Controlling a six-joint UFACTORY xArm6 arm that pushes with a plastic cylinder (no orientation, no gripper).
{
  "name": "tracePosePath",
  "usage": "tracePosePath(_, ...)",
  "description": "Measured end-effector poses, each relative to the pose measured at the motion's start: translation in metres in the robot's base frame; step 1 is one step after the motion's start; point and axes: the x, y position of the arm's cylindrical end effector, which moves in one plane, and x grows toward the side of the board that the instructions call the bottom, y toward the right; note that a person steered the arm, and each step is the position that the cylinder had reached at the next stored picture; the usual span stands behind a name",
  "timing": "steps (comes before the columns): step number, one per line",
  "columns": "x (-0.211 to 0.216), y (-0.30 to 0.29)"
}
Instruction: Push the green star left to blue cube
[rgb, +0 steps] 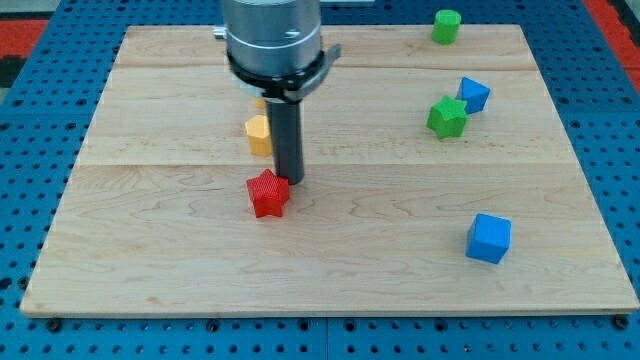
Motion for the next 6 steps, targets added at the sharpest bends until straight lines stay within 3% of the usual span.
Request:
tracePosePath(1,0.052,0.006)
tracePosePath(2,0.068,-0.008)
tracePosePath(4,0.031,-0.012)
tracePosePath(6,-0.033,0.207)
